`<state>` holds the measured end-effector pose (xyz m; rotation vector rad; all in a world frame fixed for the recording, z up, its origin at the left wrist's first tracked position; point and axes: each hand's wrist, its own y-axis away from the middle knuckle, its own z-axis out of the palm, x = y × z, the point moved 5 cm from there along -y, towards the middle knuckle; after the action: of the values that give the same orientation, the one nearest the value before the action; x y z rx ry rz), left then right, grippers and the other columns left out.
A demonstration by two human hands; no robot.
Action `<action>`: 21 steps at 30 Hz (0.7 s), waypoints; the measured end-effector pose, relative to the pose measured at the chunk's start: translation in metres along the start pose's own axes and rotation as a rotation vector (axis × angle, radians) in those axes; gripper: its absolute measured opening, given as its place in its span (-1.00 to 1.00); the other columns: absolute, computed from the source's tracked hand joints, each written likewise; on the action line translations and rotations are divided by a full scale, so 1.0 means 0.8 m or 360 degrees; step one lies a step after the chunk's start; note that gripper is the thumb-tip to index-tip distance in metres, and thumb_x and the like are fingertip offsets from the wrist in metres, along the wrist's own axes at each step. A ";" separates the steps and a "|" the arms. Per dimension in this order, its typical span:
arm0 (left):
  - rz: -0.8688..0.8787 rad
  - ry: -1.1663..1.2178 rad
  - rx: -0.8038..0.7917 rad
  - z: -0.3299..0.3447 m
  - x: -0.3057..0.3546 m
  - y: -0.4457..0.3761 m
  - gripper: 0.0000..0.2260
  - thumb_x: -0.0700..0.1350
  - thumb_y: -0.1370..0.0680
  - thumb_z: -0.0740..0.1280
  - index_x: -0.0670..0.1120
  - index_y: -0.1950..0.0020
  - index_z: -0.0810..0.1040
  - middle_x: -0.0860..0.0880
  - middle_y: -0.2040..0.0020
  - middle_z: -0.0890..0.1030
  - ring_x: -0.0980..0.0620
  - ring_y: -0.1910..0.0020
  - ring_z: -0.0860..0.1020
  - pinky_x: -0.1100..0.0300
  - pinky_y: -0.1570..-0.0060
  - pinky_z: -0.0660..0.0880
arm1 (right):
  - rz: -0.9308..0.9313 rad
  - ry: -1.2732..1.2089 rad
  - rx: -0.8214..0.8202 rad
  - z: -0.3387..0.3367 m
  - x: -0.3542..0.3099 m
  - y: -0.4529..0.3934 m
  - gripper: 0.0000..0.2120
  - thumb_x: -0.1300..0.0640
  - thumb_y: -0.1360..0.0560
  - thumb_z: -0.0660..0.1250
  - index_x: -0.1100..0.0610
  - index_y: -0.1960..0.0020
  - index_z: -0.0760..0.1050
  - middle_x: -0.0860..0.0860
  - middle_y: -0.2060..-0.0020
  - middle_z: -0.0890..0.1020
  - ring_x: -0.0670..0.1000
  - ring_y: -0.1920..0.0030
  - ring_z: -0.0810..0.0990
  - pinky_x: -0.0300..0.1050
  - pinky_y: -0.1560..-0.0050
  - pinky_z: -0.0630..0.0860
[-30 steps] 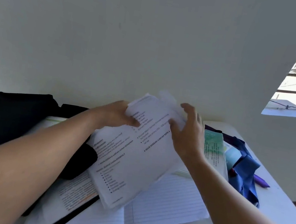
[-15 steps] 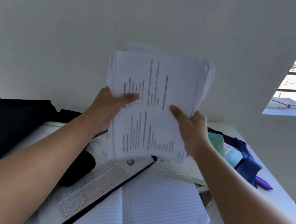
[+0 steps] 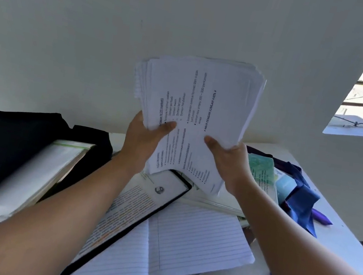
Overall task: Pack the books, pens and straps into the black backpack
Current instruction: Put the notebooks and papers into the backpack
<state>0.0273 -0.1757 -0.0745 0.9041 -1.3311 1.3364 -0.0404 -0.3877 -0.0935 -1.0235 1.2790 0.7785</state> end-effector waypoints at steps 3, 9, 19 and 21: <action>-0.0054 0.0007 -0.0070 0.013 -0.016 0.013 -0.63 -0.10 -0.55 0.50 -0.04 -0.35 0.59 0.09 -0.11 0.73 0.14 -0.09 0.69 0.28 0.02 0.62 | 0.0068 -0.0004 0.0017 -0.003 0.017 0.008 -0.92 0.06 -0.57 0.50 -0.08 -0.05 0.67 -0.17 0.09 0.77 -0.07 -0.01 0.74 -0.02 -0.09 0.67; -0.0087 -0.0554 -0.0125 0.003 -0.022 0.004 -0.34 0.12 -0.47 0.55 -0.09 -0.41 0.33 -0.07 -0.27 0.61 0.07 -0.16 0.62 0.12 -0.15 0.56 | 0.0204 -0.0026 0.0211 -0.015 0.020 0.007 -0.91 0.03 -0.57 0.49 -0.01 -0.06 0.67 -0.05 0.08 0.77 0.05 -0.01 0.74 0.11 -0.13 0.68; -0.0249 -0.2574 -0.1009 -0.013 -0.034 0.119 -0.70 0.19 -0.54 0.38 -0.02 0.06 0.42 0.04 0.03 0.55 0.08 0.13 0.46 0.18 0.30 0.32 | 0.0833 -0.0747 0.0492 -0.034 0.051 0.010 -0.66 0.13 -0.51 0.55 0.02 -0.23 0.53 0.03 -0.11 0.69 0.17 -0.13 0.65 0.21 -0.17 0.63; -0.0058 -0.2694 -0.0903 -0.008 -0.037 0.125 -0.82 0.05 -0.58 0.34 -0.04 -0.06 0.50 -0.02 -0.07 0.61 0.02 0.09 0.51 0.21 0.24 0.31 | 0.0883 -0.0832 0.0469 -0.025 0.063 0.013 -0.63 0.16 -0.50 0.56 0.03 -0.26 0.56 0.04 -0.15 0.70 0.18 -0.17 0.66 0.28 -0.26 0.60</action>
<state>-0.0622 -0.1631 -0.1273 1.6477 -2.6433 -0.2300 -0.0499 -0.4061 -0.1445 -0.1879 1.1708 1.1449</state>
